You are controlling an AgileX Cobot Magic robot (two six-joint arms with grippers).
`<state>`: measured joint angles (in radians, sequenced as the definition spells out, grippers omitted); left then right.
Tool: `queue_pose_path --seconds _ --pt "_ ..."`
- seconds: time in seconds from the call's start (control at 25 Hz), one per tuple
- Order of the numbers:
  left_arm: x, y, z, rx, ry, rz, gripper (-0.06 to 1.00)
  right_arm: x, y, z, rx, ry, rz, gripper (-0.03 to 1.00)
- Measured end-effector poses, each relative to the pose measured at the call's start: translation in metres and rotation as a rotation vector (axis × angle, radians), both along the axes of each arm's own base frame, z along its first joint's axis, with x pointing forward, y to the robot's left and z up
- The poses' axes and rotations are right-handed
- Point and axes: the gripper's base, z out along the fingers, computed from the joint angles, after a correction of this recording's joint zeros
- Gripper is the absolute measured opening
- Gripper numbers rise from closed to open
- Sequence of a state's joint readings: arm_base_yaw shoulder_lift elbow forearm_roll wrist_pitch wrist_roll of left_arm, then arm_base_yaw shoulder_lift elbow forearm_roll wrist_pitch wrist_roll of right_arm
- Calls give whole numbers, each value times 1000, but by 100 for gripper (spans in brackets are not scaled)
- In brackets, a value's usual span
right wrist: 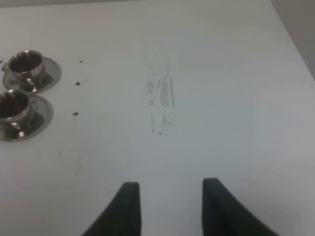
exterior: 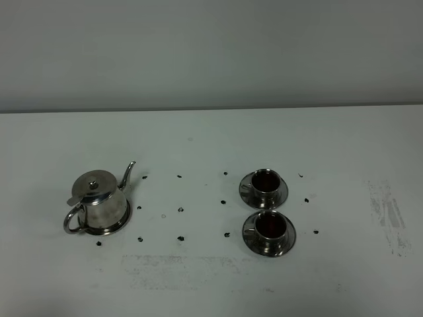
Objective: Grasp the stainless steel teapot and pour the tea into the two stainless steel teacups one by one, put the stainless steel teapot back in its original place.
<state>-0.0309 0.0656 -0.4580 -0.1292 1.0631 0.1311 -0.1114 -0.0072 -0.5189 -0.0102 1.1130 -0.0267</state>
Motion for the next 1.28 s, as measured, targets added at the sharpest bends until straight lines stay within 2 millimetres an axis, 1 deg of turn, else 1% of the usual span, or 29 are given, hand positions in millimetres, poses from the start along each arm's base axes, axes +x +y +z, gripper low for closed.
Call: queue_pose_path --seconds 0.28,1.28 --pt "-9 1 0 -9 -65 17 32 0 0 0 0 0 0 29" --pt "-9 2 -1 -4 -66 31 32 0 0 0 0 0 0 29"
